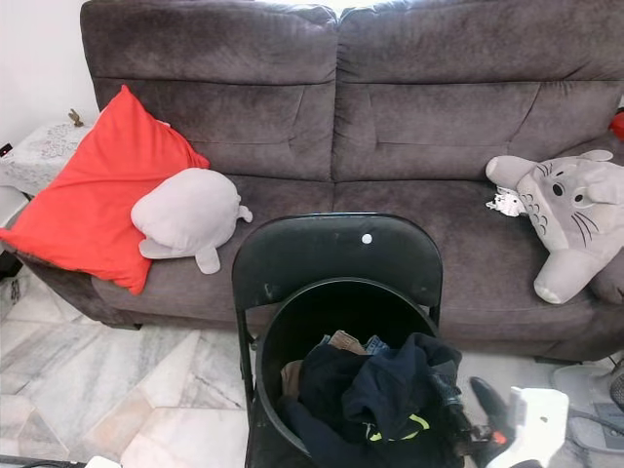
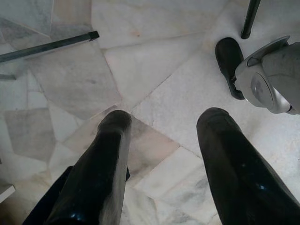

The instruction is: Hang hanger

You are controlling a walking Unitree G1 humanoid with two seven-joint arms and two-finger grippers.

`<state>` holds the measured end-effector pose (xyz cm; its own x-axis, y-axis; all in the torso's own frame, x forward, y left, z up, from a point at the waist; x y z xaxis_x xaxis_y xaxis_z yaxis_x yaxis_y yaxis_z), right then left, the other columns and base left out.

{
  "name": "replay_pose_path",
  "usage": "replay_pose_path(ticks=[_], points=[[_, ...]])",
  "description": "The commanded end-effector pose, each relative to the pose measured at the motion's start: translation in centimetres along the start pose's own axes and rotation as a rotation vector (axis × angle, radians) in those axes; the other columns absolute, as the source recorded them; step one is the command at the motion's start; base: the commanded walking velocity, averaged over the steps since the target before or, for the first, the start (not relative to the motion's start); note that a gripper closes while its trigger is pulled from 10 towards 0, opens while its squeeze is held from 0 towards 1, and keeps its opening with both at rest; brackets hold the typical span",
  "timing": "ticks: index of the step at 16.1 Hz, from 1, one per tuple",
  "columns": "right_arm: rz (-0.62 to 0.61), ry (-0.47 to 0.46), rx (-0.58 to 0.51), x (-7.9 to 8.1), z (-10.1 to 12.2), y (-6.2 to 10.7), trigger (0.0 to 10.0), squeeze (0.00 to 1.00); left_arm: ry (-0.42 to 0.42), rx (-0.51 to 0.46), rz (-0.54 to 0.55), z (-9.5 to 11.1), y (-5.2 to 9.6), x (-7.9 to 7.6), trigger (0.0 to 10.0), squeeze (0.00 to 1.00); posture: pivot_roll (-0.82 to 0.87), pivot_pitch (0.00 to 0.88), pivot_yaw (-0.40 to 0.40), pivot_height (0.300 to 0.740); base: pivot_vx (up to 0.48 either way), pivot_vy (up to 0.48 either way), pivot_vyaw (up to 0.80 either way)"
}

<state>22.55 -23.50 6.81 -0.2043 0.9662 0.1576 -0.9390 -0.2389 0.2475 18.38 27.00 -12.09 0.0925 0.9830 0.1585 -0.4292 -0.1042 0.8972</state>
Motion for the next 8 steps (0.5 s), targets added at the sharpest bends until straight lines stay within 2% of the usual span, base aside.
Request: replay_pose_path(ticks=[1,8], points=[[0.02,-0.016,0.022,0.3,-0.7,0.1,10.0,0.0,-0.015,0.036,0.016,-1.2,0.2,0.7,10.0,0.0,-0.1,0.098,0.091,0.74,0.0,0.0,0.0],[0.104,-0.024,0.026,2.0,-0.9,0.0,10.0,0.0,-0.016,0.036,0.016,-1.2,0.2,0.7,10.0,0.0,-0.1,0.101,0.091,0.74,0.0,0.0,0.0]])
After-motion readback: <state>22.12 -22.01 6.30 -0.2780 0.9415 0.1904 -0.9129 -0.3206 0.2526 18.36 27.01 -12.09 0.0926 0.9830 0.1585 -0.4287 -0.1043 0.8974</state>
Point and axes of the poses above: a point about 5 cm out from each wrist's last joint towards the gripper, its own y axis pointing back from the gripper into the wrist, its own z axis along the axis of the wrist's last joint, x = y × z, the point moved 5 cm from there along -y, pointing out of the wrist towards the gripper, and after that the axes turned 8 degrees about y, right-handed, at the moved point
